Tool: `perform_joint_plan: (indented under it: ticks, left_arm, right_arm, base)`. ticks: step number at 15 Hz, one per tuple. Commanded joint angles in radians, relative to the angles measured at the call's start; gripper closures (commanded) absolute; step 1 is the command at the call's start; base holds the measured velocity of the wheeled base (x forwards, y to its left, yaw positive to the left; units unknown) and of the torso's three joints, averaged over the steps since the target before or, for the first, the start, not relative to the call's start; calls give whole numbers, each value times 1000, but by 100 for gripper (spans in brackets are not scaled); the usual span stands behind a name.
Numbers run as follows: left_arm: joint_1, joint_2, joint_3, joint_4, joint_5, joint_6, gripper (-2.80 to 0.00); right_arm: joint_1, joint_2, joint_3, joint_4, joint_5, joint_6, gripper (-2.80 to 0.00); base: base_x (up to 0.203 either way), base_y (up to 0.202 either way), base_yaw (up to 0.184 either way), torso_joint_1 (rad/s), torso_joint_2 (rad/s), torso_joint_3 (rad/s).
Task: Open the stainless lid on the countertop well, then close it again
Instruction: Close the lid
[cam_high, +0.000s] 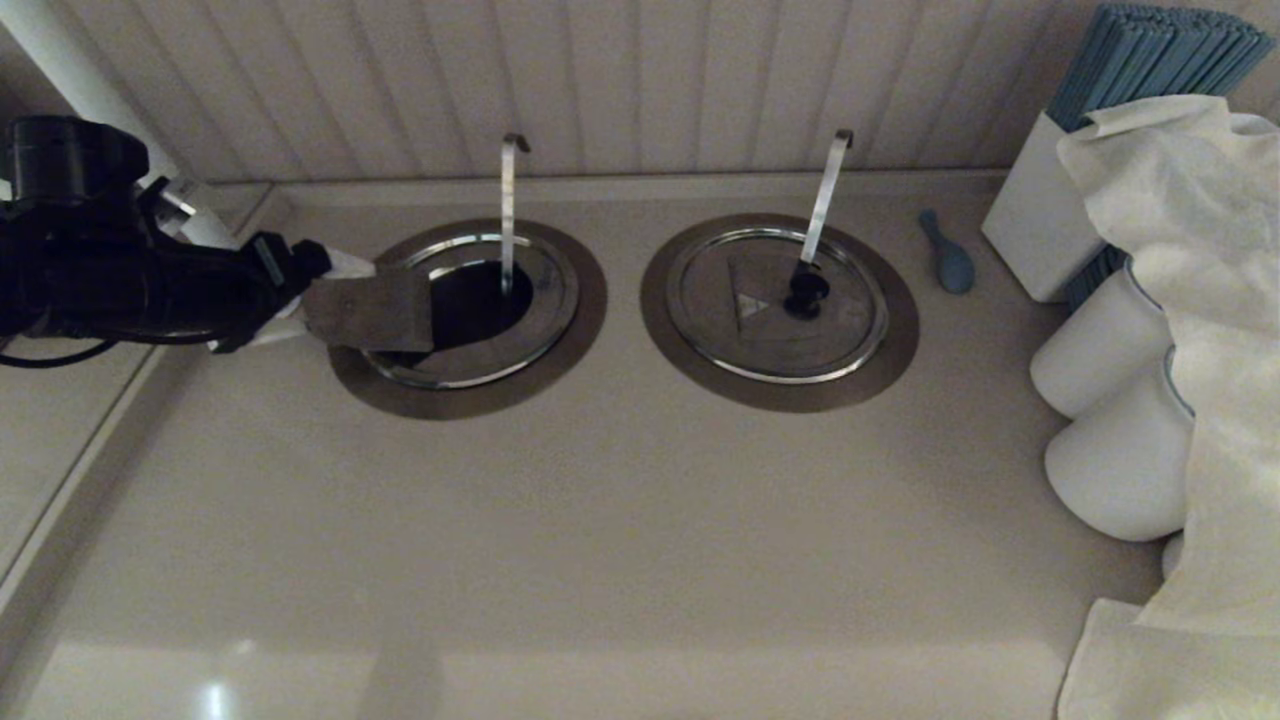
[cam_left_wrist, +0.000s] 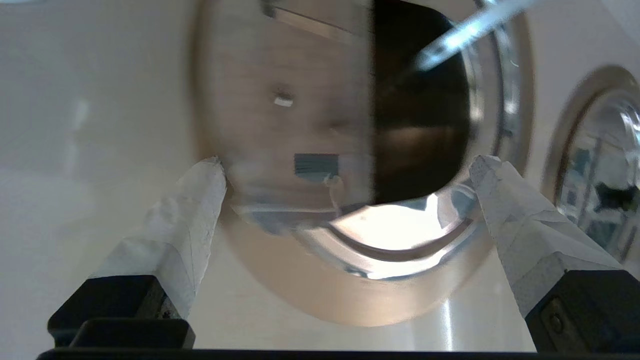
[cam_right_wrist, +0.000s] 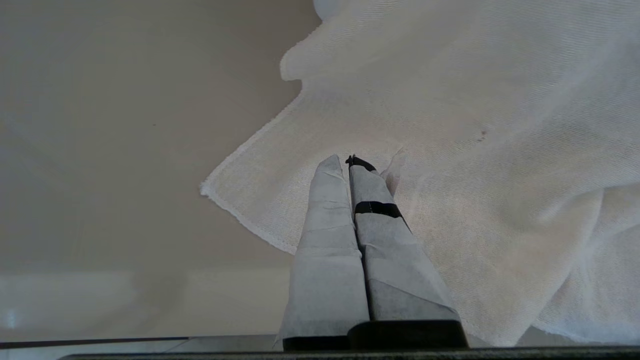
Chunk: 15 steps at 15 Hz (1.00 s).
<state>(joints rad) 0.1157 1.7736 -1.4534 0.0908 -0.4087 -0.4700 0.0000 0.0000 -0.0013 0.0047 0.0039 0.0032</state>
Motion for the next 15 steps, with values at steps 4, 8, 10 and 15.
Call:
perform_joint_plan:
  ticks: [4, 8, 10, 15]
  left_arm:
    - [-40, -7, 2, -3, 30, -7, -280]
    - [-62, -25, 5, -3, 35, -9, -280]
    - [-84, -53, 6, -3, 43, -10, -280]
    - [-179, -106, 24, -3, 110, -9, -280]
  right_arm:
    - [0, 2, 0, 0, 1, 0, 0]
    - [0, 2, 0, 0, 1, 0, 0]
    - [0, 2, 0, 0, 1, 0, 0]
    - [0, 2, 0, 0, 1, 0, 0]
  base:
    - [0, 0, 0, 0, 0, 0]
    - [0, 0, 0, 0, 0, 0]
    - [0, 0, 0, 0, 0, 0]
    - [0, 0, 0, 0, 0, 0]
